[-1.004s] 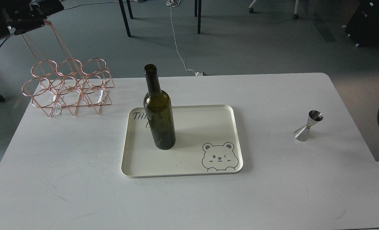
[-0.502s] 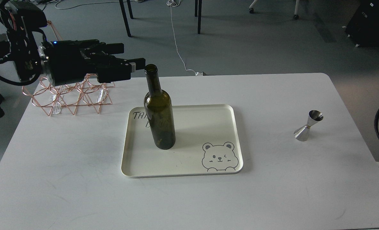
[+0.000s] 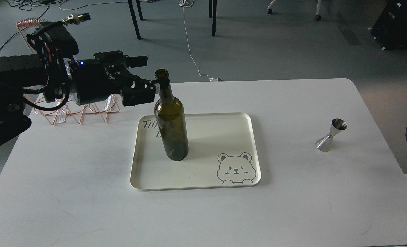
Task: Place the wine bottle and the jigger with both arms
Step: 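Reach the left gripper toward the neck of the green wine bottle, then close the left gripper on the bottle neck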
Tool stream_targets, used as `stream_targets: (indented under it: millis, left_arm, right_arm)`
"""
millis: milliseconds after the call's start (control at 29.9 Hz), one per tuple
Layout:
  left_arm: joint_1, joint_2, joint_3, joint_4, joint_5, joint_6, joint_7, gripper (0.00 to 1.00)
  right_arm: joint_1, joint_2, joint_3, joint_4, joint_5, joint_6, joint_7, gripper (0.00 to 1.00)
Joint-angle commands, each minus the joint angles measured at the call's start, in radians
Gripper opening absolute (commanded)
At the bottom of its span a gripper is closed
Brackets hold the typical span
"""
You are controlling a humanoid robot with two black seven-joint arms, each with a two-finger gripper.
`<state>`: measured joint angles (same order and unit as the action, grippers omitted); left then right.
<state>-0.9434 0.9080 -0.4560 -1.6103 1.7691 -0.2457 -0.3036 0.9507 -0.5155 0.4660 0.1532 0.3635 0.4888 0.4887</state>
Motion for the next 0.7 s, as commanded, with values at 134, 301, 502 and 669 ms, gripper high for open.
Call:
stream_targets:
  millis: [134, 301, 502, 669]
  left_arm:
    - [0.006, -0.023, 0.057, 0.018, 0.018, 0.074, 0.003, 0.88]
    - [0.008, -0.043, 0.085, 0.036, 0.018, 0.132, 0.003, 0.81]
    - [0.006, -0.052, 0.105, 0.036, 0.020, 0.154, 0.000, 0.70]
    - [0.006, -0.052, 0.103, 0.036, 0.017, 0.158, 0.000, 0.55]
  right_arm:
    - [0.002, 0.000, -0.003, 0.000, -0.001, 0.000, 0.000, 0.97]
    - [0.003, -0.001, -0.004, -0.001, -0.002, 0.000, 0.000, 0.97]
    - [0.002, -0.001, -0.010, -0.001, -0.003, 0.000, 0.000, 0.97]
    - [-0.003, -0.005, -0.012, -0.001, -0.003, 0.000, 0.000, 0.97]
